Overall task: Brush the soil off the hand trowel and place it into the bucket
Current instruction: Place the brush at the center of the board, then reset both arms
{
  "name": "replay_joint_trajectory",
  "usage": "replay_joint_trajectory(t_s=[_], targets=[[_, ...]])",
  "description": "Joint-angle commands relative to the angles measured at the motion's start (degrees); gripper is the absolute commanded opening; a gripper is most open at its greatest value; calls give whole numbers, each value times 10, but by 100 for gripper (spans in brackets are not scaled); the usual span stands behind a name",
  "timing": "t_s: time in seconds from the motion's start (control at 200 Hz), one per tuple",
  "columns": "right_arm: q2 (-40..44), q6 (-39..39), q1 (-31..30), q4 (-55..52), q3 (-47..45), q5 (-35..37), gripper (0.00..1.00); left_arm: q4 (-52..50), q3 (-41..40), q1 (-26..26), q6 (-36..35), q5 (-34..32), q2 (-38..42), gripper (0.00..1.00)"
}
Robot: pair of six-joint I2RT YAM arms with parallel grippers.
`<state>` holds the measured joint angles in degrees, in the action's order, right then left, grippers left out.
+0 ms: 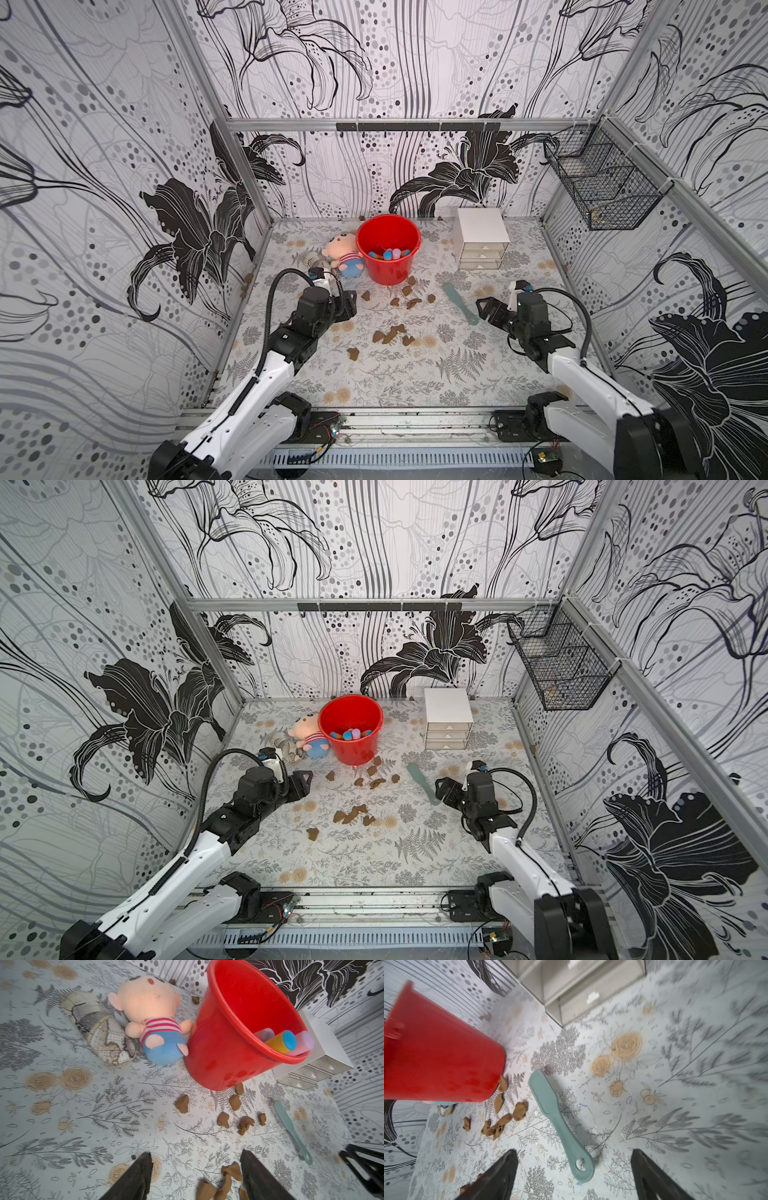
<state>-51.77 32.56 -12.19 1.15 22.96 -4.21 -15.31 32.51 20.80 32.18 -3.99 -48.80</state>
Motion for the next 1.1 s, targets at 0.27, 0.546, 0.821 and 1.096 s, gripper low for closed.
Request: replay_joint_trajectory(t_s=[0.27,0.546,0.821,1.096], targets=[[101,-208,-60,-118,109,259,100,204,-88,-53,-96,-204,55,99],[40,-271,-58,-30,64,361,100,280,-80,-170,-120,-192,-18,99],[-57,-289,-38,62,20,350,100,410,-119,-212,-229,-103,-120,99],[-201,-293,-14,158,23,294,100,636,-164,-219,-292,-10,-257,99]])
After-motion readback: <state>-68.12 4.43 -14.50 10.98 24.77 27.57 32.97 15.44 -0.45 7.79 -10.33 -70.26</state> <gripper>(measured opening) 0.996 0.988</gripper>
